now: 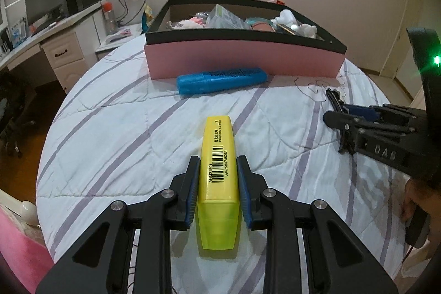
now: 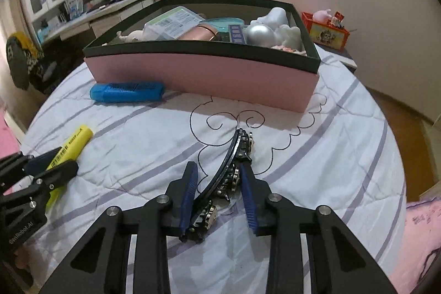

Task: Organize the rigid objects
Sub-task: 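Grasp the yellow highlighter with the left tool while the right tool grasps the black hair clip, then place the yellow highlighter and hair clip into the pink box, opening both tools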

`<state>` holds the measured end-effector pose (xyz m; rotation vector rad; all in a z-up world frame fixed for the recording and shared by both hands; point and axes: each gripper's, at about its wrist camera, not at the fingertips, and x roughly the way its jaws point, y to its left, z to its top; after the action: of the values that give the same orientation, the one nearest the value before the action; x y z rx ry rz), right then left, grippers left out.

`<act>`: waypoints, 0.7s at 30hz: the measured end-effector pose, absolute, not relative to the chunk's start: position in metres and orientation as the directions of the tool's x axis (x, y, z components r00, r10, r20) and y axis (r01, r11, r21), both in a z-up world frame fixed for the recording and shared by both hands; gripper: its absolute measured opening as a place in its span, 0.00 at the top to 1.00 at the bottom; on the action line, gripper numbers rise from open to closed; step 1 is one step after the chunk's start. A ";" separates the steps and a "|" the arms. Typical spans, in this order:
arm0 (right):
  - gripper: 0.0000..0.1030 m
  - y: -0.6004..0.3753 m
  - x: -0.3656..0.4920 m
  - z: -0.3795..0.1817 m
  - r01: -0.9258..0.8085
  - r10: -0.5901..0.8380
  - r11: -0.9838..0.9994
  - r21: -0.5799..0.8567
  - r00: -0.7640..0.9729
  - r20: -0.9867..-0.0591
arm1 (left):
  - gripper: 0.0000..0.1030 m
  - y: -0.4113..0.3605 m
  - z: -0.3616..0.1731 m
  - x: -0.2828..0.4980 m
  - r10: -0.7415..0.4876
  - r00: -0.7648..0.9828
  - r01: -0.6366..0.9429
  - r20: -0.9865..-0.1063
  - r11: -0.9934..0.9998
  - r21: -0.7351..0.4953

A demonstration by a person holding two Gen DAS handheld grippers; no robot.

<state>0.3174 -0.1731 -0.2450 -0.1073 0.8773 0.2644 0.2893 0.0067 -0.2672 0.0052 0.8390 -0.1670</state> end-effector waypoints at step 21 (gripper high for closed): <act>0.75 -0.200 0.258 -0.190 -0.350 0.376 0.922 0.163 0.717 -0.587 | 0.74 -0.018 -0.213 0.260 -0.131 0.756 0.172 -0.641 0.985 0.001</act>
<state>0.2581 -0.1998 -0.1895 0.0408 0.6581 0.4017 0.2601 -0.0181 -0.2128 0.0613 0.6942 -0.1652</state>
